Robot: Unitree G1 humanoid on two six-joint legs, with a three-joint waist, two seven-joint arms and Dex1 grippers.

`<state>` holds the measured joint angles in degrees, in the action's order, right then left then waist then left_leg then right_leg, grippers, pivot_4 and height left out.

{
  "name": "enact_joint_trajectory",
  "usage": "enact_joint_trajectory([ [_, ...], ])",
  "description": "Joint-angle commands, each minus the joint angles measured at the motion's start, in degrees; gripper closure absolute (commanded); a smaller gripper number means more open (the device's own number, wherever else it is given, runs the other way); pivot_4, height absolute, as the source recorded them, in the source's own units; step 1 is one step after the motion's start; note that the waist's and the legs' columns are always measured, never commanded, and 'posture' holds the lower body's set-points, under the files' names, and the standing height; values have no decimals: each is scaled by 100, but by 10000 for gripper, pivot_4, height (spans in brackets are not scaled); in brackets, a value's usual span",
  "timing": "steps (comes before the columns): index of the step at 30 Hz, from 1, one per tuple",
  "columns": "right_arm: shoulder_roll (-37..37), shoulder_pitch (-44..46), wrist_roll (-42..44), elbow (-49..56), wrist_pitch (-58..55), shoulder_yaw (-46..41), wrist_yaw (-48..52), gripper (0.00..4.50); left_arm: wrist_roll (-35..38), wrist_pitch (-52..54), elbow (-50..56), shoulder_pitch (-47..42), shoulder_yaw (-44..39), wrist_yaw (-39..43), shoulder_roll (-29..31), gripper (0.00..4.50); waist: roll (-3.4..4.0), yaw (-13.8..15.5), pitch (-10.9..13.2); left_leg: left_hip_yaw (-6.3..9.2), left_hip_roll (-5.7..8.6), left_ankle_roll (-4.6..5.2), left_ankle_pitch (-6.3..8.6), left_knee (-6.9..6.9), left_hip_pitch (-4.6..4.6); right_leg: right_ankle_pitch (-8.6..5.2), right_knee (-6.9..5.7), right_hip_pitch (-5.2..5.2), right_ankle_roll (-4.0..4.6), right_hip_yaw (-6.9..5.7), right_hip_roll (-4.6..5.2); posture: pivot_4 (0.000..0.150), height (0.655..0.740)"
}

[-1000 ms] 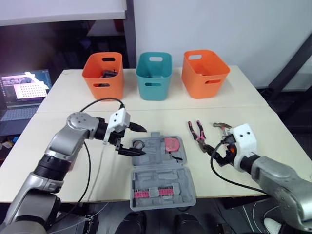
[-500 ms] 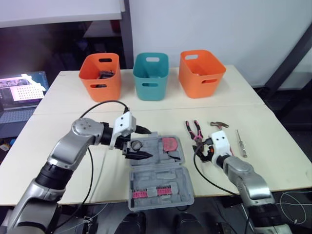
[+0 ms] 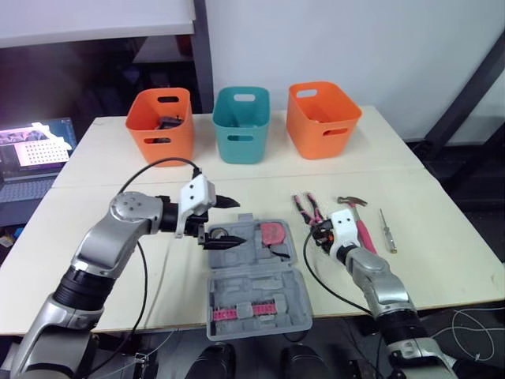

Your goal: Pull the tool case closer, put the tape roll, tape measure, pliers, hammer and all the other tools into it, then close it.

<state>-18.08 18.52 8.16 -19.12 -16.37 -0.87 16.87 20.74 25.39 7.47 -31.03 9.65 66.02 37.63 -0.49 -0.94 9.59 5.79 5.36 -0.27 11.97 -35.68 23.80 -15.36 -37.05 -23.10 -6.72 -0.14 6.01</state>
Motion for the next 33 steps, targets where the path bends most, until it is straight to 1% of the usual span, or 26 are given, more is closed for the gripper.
enact_joint_trajectory([
  [1, -62, -88, -43, 130, -32, -155, -39, 35304, 45, -138, 81, 80, -225, -16, 81, 0, 1, 2, -1, 0, 0, 0, 0, 0, 0, 0, 0, 0, 0, 1, 0, 1500, 7329],
  [7, -395, -230, -67, 1111, -397, -202, 68, 35304, 29, -231, -36, 301, -314, 15, 176, 0, 2, 25, 0, 0, 2, 0, 0, 0, 1, 0, 0, -1, 0, 2, 3, 1500, 7329],
  [10, -744, -107, -45, 1711, -954, -152, 294, 35304, 1, -354, -200, 499, -427, 33, 271, 0, 6, 2, 2, -4, 1, 0, 0, 2, 1, 0, -1, -6, 0, 6, 3, 1500, 7329],
  [12, -1200, 45, -341, 2064, -1283, 106, 497, 35304, -30, -495, -327, 683, -531, 26, 357, 0, 6, -14, 2, -8, -4, 0, 0, 5, 1, -1, -3, -11, 1, 9, -1, 1500, 7329],
  [13, -1451, 141, -448, 2215, -1325, 241, 708, 35304, -20, -593, -381, 777, -619, 14, 378, 0, 10, -14, 4, -10, -5, 0, 0, 8, 1, -1, -3, -12, 2, 10, -1, 1500, 7329],
  [16, -2055, 568, -165, 2550, -1778, 454, 1647, 35304, 122, -696, -549, 1001, -953, -93, 368, 0, 9, -7, 6, -21, -7, 0, 0, 10, 1, -1, -2, -18, 2, 15, 0, 1500, 7329],
  [19, -2674, 1374, 340, 2716, -2110, 892, 3273, 35304, 166, -944, -596, 1376, -1272, -10, 455, 0, 8, -9, 7, -31, -12, 2, 2, 8, 1, -1, -1, -18, 2, 15, 3, 1500, 7329],
  [20, -2778, 1595, 428, 2716, -2153, 1031, 3644, 35304, 168, -990, -618, 1462, -1335, -1, 478, 0, 8, -10, 8, -36, -15, 4, 3, 9, 1, -1, 2, -17, 2, 15, 5, 1500, 7329],
  [21, -2861, 1944, 395, 2648, -2156, 1359, 4126, 35304, 181, -1016, -597, 1636, -1432, -15, 512, 0, 8, -21, 8, -38, -16, 6, 4, 8, 1, -1, 3, -17, 2, 15, 9, 1500, 7329],
  [24, -2884, 2635, 179, 2409, -2054, 2087, 4956, 35304, 239, -1066, -481, 2008, -1628, -50, 573, 0, 6, -11, 8, -44, -18, 8, 6, 10, 1, -1, 7, -19, 2, 14, 23, 1500, 7329],
  [26, -2615, 3051, -24, 2187, -1952, 2586, 5284, 35304, 283, -1043, -284, 2377, -1822, -136, 600, 0, 4, -12, 9, -47, -16, 9, 8, 10, 1, -1, 9, -20, 2, 14, 31, 1500, 7329],
  [29, -2231, 3345, -230, 1905, -1863, 2978, 5424, 35304, 264, -1065, -104, 2850, -2026, -235, 630, 0, 1, 4, 10, -49, -13, 10, 9, 10, 5, 0, 9, -25, 2, 14, 37, 1500, 7329],
  [33, -1761, 3431, -555, 1563, -1692, 3317, 5359, 35304, 294, -1153, 68, 3472, -2284, -331, 617, 0, 0, 29, 10, -46, -9, 9, 9, 8, 15, 1, 8, -41, 3, 15, 43, 1500, 7329],
])
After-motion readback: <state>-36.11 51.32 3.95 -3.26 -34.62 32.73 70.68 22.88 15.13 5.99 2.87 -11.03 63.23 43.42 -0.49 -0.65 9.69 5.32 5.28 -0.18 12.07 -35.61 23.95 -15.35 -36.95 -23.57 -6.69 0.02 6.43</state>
